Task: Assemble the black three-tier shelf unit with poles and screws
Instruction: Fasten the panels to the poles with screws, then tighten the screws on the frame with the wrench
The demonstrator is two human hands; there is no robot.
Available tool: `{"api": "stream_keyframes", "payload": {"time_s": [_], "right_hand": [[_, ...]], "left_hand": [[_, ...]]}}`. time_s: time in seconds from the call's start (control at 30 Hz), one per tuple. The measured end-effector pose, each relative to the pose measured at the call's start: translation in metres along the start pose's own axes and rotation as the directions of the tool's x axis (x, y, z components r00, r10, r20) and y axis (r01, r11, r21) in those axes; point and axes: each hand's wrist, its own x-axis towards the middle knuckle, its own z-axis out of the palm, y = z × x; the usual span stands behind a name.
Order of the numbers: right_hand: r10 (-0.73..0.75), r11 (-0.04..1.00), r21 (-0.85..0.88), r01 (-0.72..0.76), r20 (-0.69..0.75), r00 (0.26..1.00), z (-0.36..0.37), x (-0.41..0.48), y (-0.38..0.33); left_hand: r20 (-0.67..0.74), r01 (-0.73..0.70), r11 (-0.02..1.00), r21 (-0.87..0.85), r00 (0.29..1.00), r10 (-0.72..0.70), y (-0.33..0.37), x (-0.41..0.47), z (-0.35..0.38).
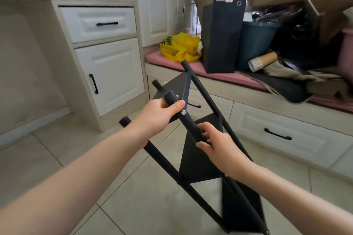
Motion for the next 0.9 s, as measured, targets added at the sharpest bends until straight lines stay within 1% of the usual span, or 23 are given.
{"api": "stream_keyframes", "payload": {"time_s": [0.07,0.23,0.33,0.43,0.57,0.63,0.7,0.8,0.9], "right_hand": [[0.003,0.997,0.071,-0.001,-0.024,1.0,-0.009,-0.009,-0.002],[0.081,0.961,0.271,-0.053,-0.096,0.992,-0.026,-0.036,-0.002],[0.118,0.917,0.394,-0.054,-0.139,0.983,-0.034,-0.052,0.001],[0.141,0.864,0.5,-0.051,-0.145,0.979,-0.04,-0.067,0.006],[0.16,0.8,0.598,-0.048,-0.137,0.978,-0.038,-0.083,0.009],[0.162,0.79,0.611,-0.044,-0.138,0.977,-0.034,-0.088,0.01],[0.155,0.786,0.617,-0.042,-0.13,0.979,-0.032,-0.09,0.011],[0.142,0.777,0.625,-0.079,-0.052,0.989,-0.035,-0.089,0.014],[0.183,0.693,0.706,-0.145,0.022,0.983,-0.043,-0.084,0.019]], "left_hand": [[-0.005,-0.037,0.998,0.045,0.999,0.038,0.017,-0.004,0.004],[-0.038,-0.167,0.97,0.177,0.984,0.176,0.053,-0.021,0.026],[-0.087,-0.246,0.945,0.215,0.959,0.27,0.071,-0.034,0.047],[-0.122,-0.32,0.908,0.27,0.924,0.362,0.081,-0.047,0.065],[-0.162,-0.404,0.857,0.319,0.868,0.469,0.086,-0.065,0.081],[-0.19,-0.418,0.824,0.382,0.837,0.513,0.086,-0.074,0.087],[-0.207,-0.438,0.8,0.41,0.809,0.55,0.084,-0.081,0.09],[-0.23,-0.44,0.809,0.391,0.804,0.548,0.077,-0.09,0.092],[-0.276,-0.437,0.805,0.401,0.78,0.561,0.067,-0.095,0.091]]}}
